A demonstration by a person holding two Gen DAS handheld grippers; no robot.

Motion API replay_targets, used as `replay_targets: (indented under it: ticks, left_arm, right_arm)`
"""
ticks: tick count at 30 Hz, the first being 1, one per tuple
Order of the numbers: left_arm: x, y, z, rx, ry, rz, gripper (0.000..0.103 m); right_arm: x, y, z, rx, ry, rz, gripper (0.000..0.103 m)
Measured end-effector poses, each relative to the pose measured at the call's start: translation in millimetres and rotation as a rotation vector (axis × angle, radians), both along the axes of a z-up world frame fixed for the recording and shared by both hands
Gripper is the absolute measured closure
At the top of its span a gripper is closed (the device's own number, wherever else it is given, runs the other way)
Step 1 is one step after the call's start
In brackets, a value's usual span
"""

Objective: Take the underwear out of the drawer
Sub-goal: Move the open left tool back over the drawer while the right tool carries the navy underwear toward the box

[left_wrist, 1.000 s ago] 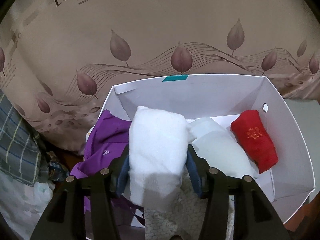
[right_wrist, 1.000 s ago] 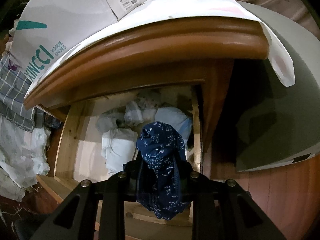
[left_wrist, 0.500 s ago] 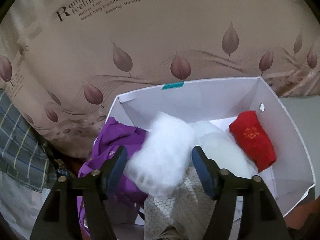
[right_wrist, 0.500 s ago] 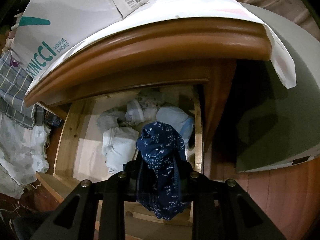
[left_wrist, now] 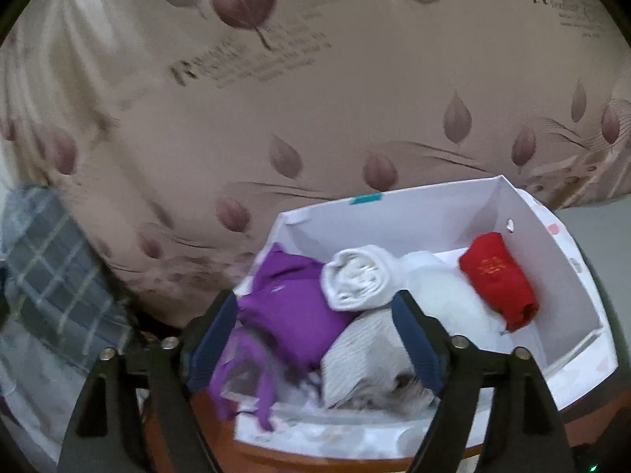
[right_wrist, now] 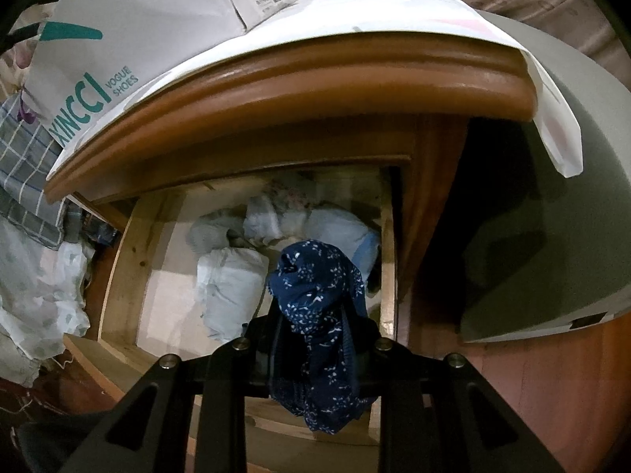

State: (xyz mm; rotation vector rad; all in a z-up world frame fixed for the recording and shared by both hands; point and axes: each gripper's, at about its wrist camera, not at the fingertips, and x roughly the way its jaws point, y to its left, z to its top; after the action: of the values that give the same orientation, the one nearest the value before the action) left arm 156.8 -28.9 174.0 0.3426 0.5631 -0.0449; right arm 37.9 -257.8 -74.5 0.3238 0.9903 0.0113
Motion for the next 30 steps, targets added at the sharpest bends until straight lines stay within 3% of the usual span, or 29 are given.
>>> replay_targets:
  ticks: [3,6,10,14,21,30]
  left_arm:
    - [-36.3,13.5,-3.2,0.016,-0.112,0.051,0.011]
    - [-62.8,29.6,-14.6,-0.002,-0.135,0.091,0.011]
    - [-83.2,51.8,-46.1,-0.052,-0.075,0.125,0.01]
    - [-95.7,64.2,-82.6,-0.043,-0.028,0.157,0.01]
    - [-99.6,82.3,-143.3,-0.089,0.1,0.192,0.01]
    - [-91.3,95.6,-160.2,-0.148,0.192,0.19,0.01]
  right_arm:
    - [-0.9,0.1,1.3,-0.004,-0.015,-0.005,0.078]
    - [-2.9,0.8,6.4,-0.009,-0.049,-0.008,0.078]
    - [-7.7,4.1,16.7,-0.039,-0.104,-0.007,0.078]
    - [-15.6,7.2,29.7,-0.08,-0.167,0.006,0.078]
    - [-22.0,1.2,56.6,-0.086,-0.173,-0.014,0.078]
    - [-25.5,-3.5,133.2,-0.168,-0.238,-0.004,0.078]
